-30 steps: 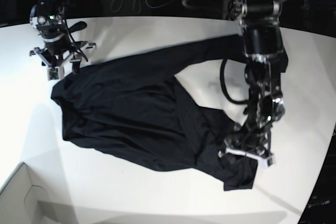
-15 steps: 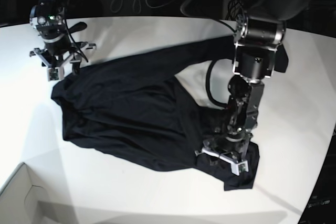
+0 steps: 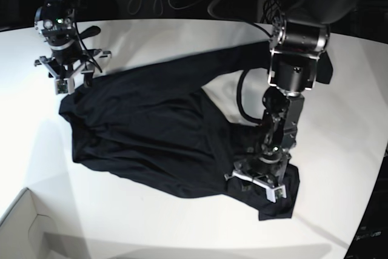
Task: Layout the t-shirt on the table in an organized manner, then fold the t-shirt properly
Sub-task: 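Pull the grasped hem with the left gripper to flatten the shirt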
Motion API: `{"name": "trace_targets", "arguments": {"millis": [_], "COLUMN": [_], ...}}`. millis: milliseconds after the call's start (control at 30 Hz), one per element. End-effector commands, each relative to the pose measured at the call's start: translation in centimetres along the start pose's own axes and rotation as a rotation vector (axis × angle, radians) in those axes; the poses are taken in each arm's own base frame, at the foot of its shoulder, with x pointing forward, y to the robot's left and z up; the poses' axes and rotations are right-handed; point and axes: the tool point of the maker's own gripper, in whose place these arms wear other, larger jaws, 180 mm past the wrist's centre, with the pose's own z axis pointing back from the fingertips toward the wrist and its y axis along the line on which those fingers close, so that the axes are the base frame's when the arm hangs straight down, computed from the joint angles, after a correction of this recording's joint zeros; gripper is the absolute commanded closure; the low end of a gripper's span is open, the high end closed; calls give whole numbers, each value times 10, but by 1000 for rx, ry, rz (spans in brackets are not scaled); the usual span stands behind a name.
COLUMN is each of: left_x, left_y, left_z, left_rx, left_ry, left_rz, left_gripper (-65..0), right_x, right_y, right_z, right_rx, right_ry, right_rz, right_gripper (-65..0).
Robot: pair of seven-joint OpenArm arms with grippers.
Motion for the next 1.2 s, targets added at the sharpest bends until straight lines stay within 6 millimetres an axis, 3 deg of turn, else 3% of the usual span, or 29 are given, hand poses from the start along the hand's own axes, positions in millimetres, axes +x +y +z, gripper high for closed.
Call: {"name": "trace_targets", "arguments": {"millis": [0, 200, 367, 633, 733, 800, 1100, 1167], "left_x": [20, 10, 14, 26, 26, 30, 24, 35], "left_y": [-10, -16, -19, -27, -28, -31, -30, -31], "left_z": [-3, -4, -4, -1, 2, 8, 17, 25], "left_rx": [-21, -27, -35, -56, -62, -74, -80, -90], "left_ry": [-44, -24, -35, -63, -71, -96, -107, -146], "left_rz": [2, 14, 16, 11, 11, 12, 14, 8], "left_gripper": [-254, -247, -170, -154, -86, -1, -2, -2], "right_x": [14, 14, 14, 11, 6, 6, 9, 9], "right_y": [-3, -3, -3, -3, -2, -2, -3, -3], "right_z": [1, 1, 1, -6, -9, -9, -10, -10], "right_rx": [-3, -4, -4, 0, 2, 2, 2, 2], "right_ry": [-48, -48, -48, -36, -23, -23, -29, -29], "right_rz": [4, 5, 5, -7, -13, -13, -14, -14], "right_gripper": [-266, -266, -266, -264, -264, -264, -264, -264]}}
